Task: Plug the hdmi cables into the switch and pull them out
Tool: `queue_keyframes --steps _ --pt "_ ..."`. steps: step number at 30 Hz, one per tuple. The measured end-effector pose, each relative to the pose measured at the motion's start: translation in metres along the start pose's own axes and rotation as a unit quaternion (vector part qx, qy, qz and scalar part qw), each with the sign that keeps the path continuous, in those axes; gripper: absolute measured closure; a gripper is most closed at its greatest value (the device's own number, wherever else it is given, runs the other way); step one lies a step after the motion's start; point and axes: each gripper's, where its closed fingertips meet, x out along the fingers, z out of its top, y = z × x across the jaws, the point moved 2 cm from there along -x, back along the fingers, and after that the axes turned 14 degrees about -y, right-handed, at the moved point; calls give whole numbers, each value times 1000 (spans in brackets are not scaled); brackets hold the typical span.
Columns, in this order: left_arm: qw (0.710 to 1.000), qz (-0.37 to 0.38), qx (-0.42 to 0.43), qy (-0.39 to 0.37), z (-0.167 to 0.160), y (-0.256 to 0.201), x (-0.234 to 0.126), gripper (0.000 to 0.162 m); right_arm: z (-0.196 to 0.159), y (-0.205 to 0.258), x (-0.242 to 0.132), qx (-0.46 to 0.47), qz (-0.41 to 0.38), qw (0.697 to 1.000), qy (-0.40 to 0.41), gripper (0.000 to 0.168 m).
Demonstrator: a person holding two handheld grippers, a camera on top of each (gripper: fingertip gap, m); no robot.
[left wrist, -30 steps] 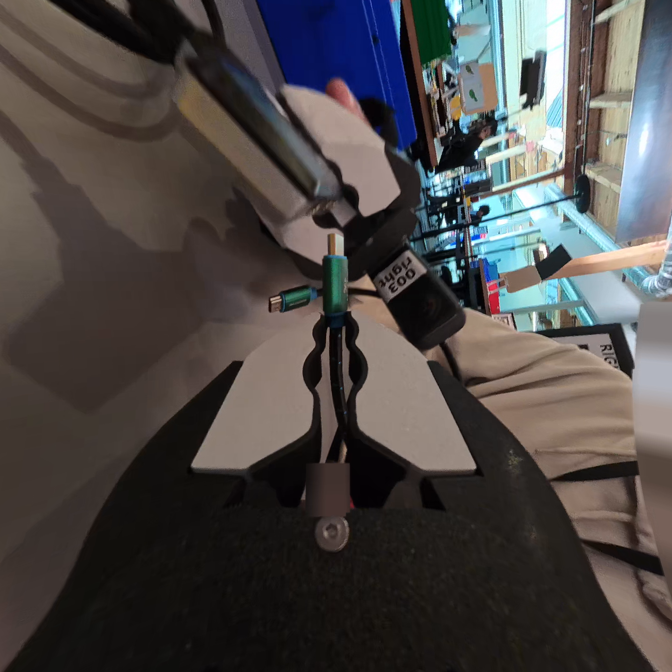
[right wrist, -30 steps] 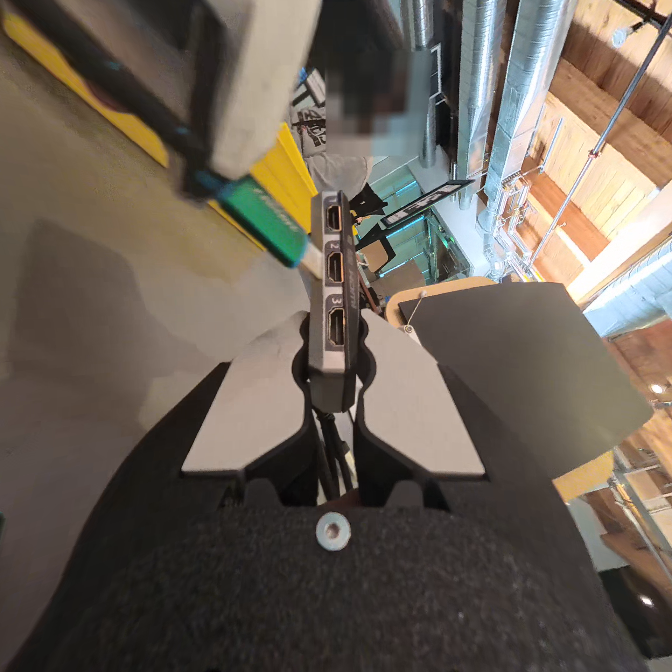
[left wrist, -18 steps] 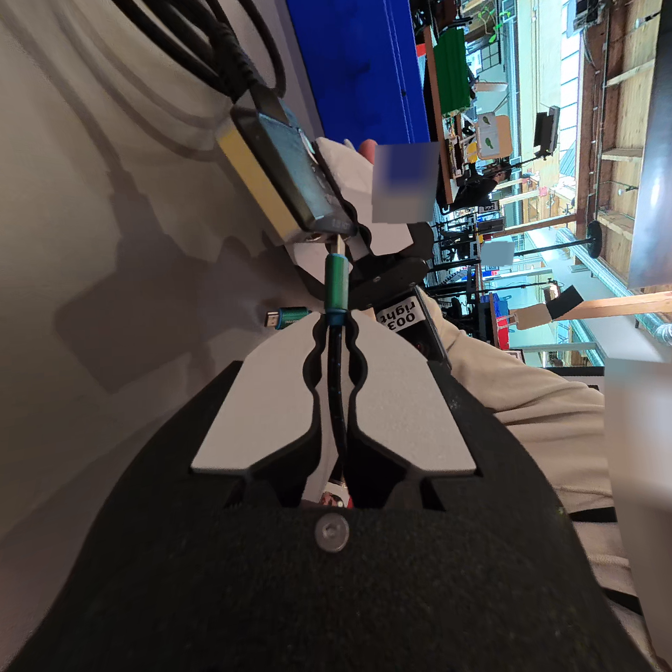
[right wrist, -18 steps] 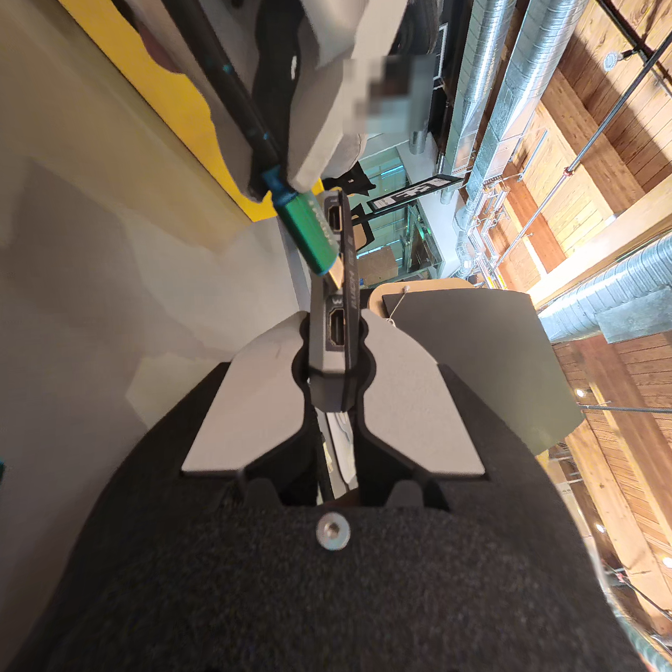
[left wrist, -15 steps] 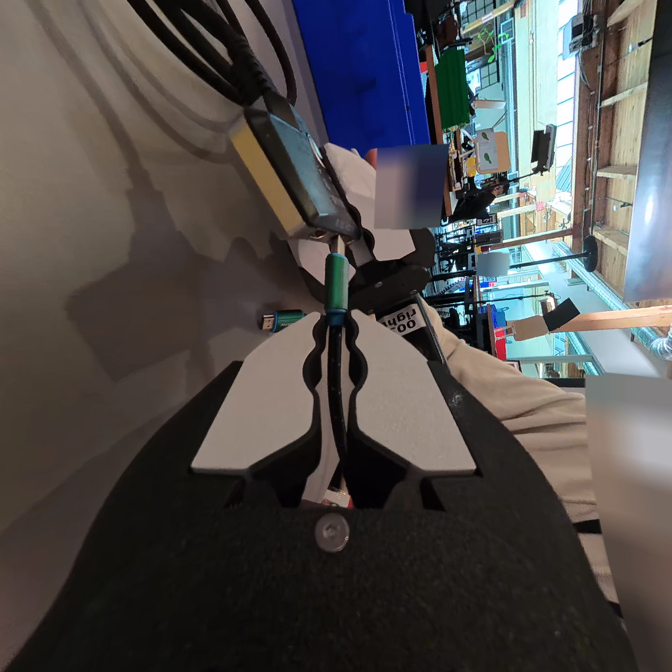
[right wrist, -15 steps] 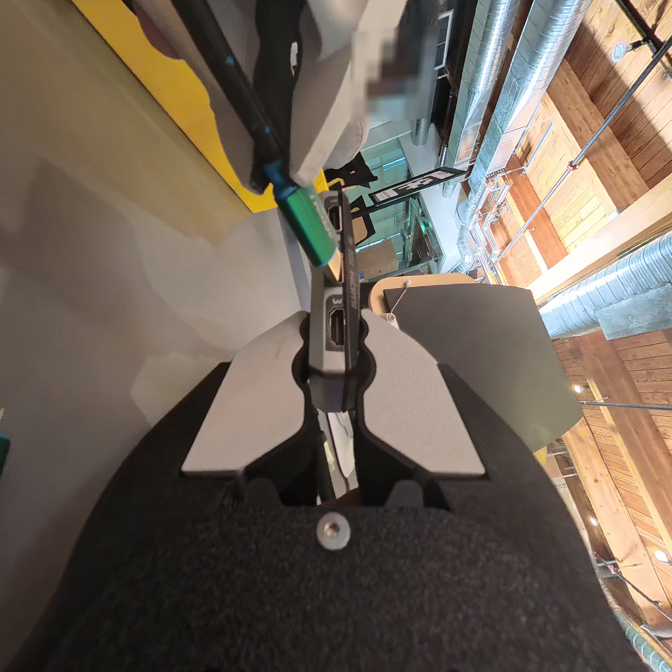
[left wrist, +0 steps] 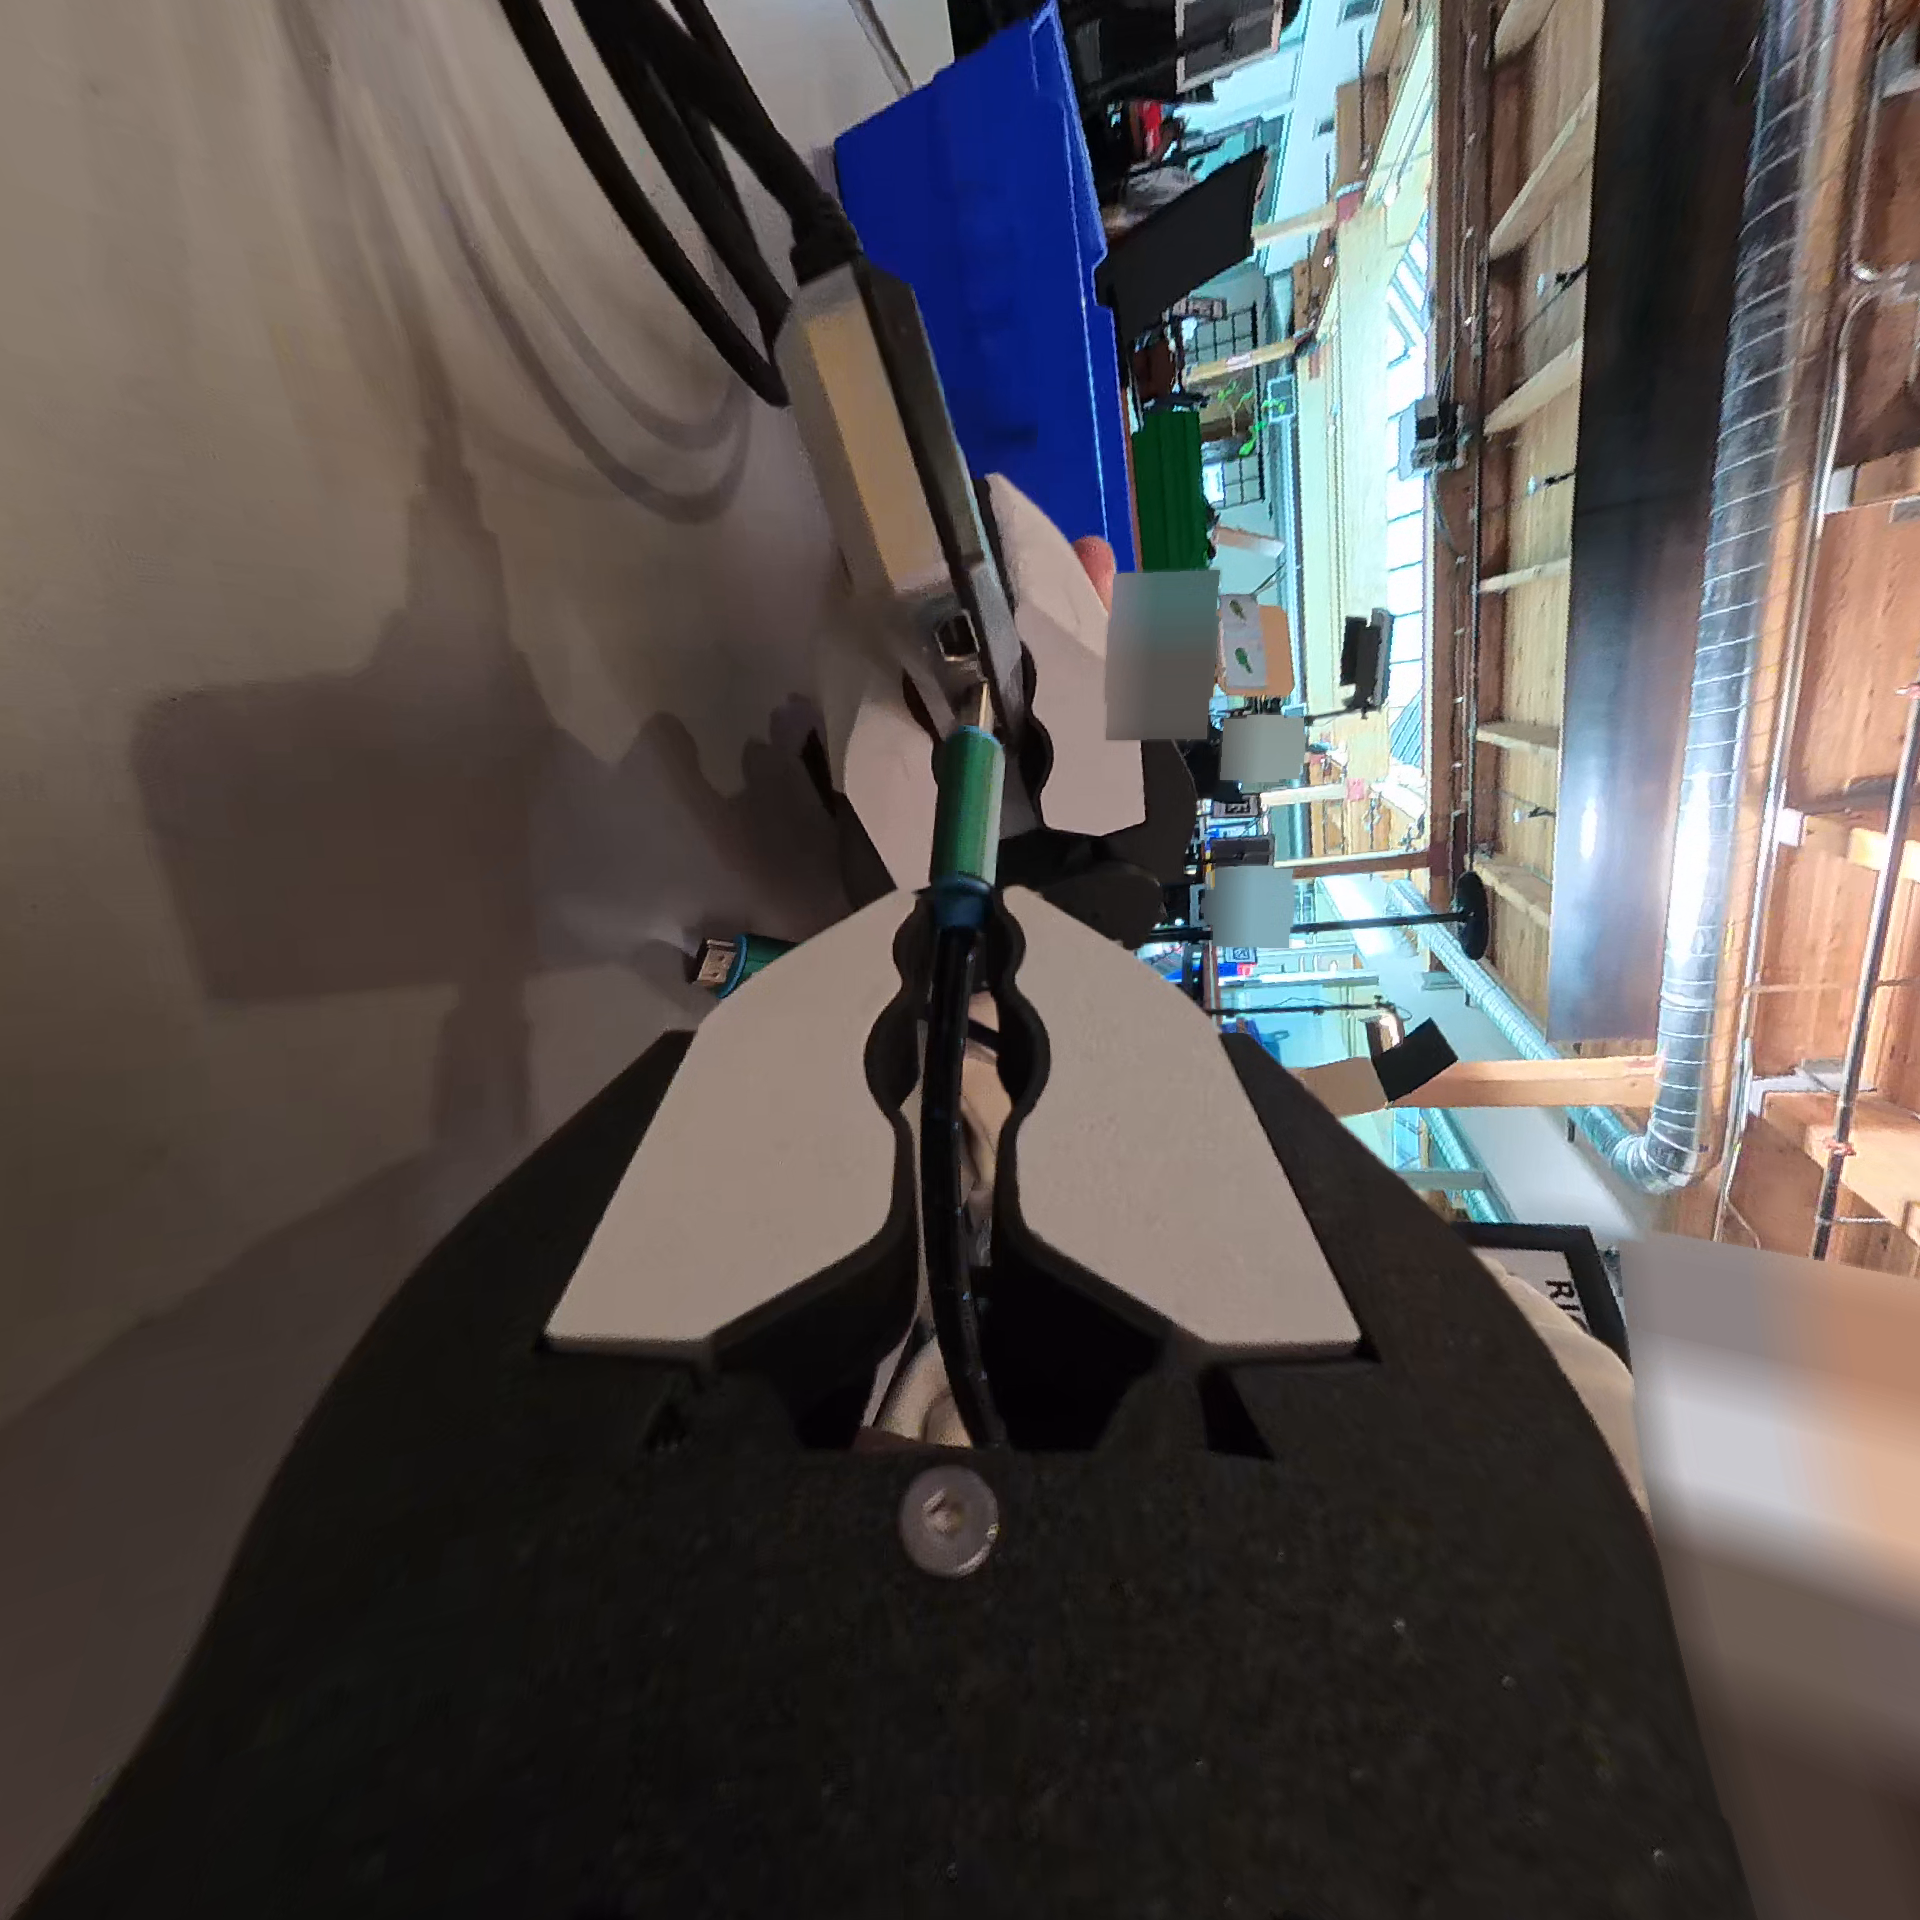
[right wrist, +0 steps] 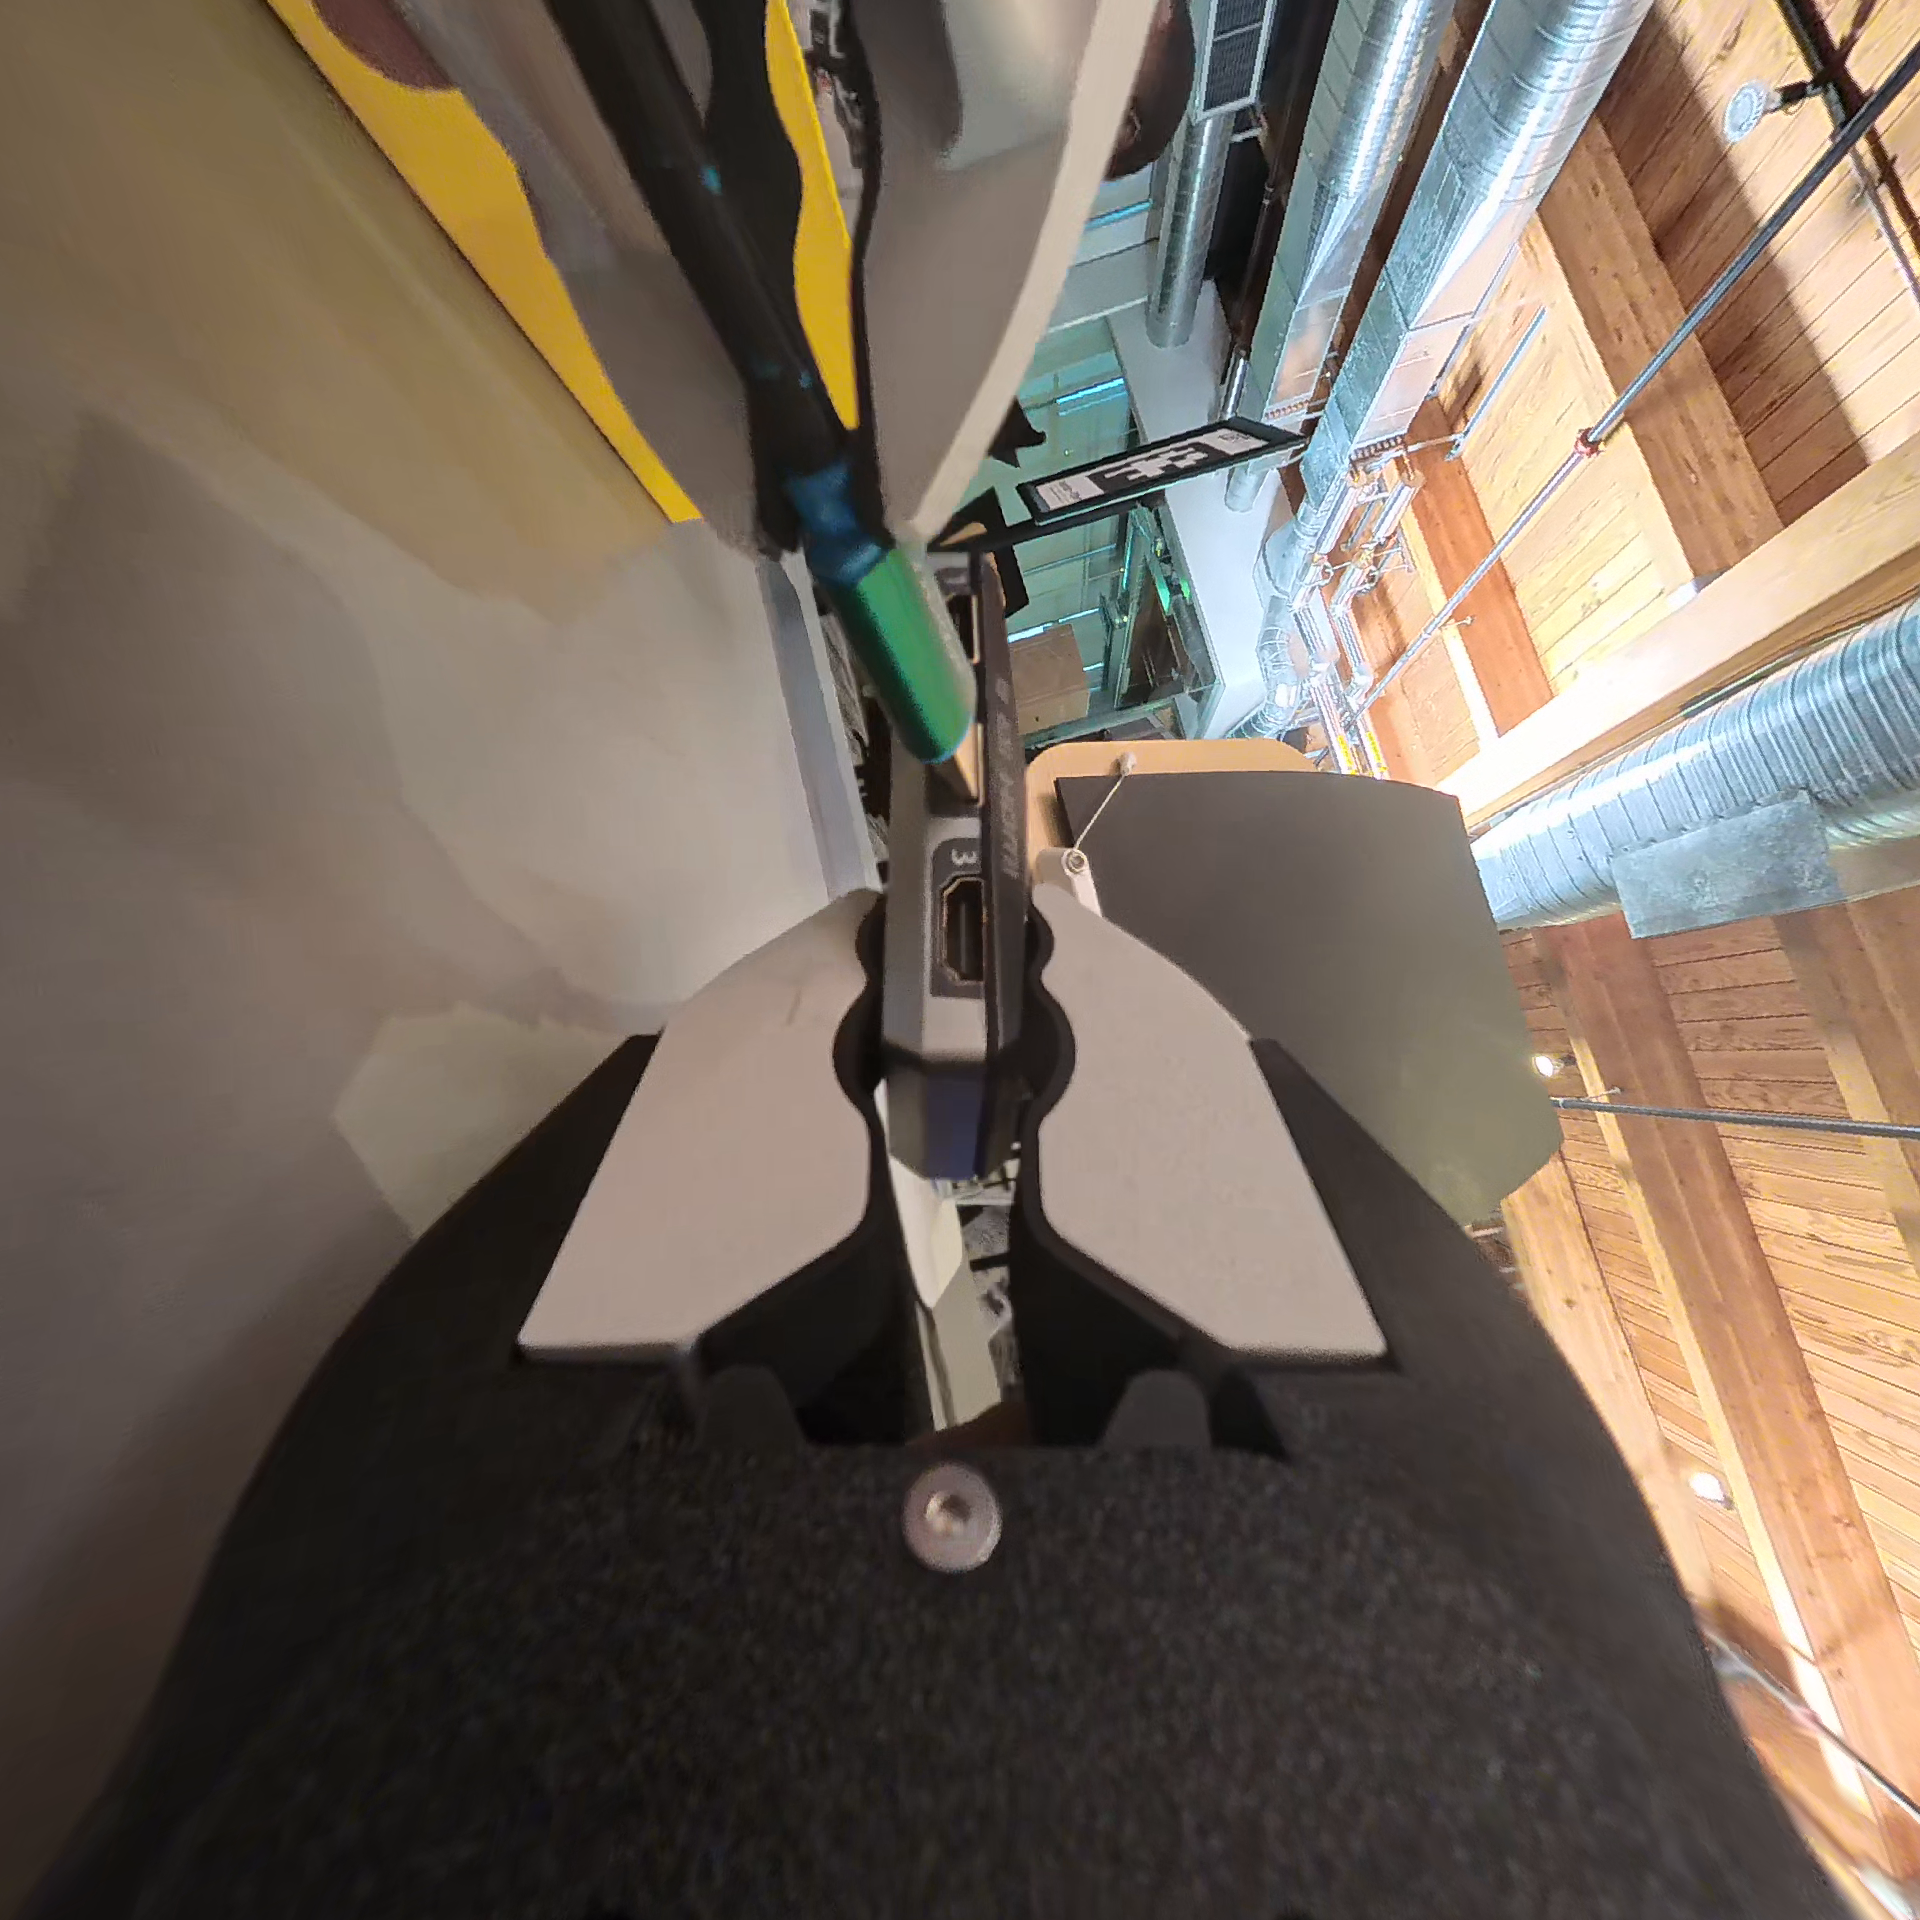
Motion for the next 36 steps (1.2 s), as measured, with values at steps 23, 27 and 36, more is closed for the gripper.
queue_keyframes --steps 23,27,36 --pt "997 -29 46 54 -7 -13 -19 154 28 -17 -11 -153 -83 983 -60 147" --pt "995 -29 61 72 -10 -12 -28 154 41 -14 -12 -197 -86 973 -81 147" --pt "985 -10 140 98 -17 -11 -35 153 53 -8 -14 -172 -71 977 -108 148"
